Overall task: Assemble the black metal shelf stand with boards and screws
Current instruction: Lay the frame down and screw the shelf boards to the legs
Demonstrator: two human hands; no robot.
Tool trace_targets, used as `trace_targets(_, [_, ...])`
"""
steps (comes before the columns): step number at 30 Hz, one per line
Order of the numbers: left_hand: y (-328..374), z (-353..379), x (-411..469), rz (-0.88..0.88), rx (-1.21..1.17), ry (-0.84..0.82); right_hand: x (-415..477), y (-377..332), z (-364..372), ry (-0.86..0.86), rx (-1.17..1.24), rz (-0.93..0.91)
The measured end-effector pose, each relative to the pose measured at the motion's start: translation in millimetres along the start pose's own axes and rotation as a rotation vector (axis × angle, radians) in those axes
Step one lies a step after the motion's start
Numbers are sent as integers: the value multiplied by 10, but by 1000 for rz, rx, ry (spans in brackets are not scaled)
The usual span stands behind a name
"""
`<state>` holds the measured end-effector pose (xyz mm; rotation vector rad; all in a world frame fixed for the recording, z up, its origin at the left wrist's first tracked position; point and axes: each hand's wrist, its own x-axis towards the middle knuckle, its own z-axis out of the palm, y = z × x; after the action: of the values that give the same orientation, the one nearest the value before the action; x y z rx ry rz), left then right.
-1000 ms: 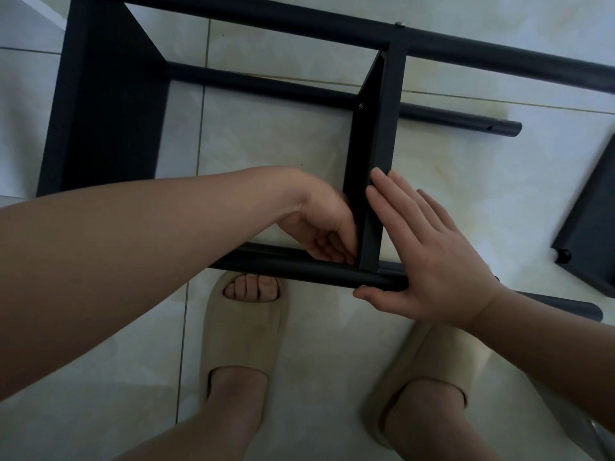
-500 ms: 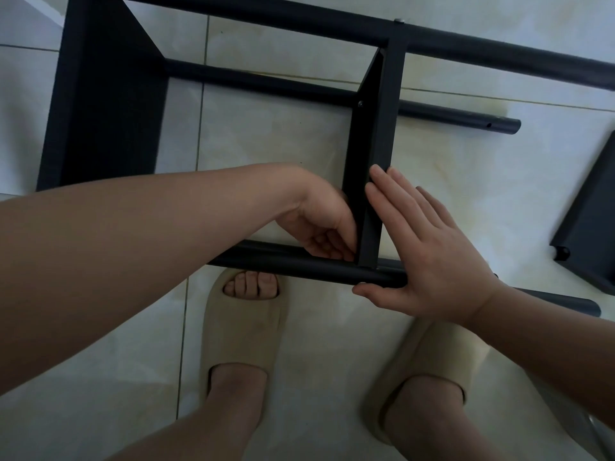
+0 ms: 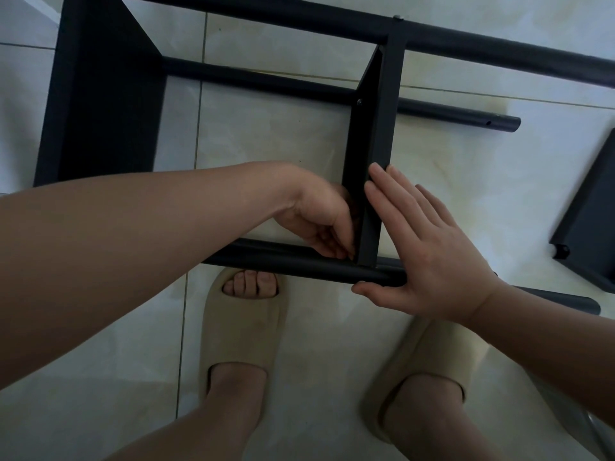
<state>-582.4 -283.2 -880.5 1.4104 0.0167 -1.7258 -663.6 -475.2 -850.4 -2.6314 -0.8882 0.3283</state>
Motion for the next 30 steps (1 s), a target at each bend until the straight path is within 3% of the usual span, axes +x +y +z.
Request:
trace_targets(11, [67,-11,31,-108,96,18,0,2,-5,6,-4,2])
trace_targets(30, [27,-12,2,-11,0,-30,-1,-3,-19,6,-28,-2])
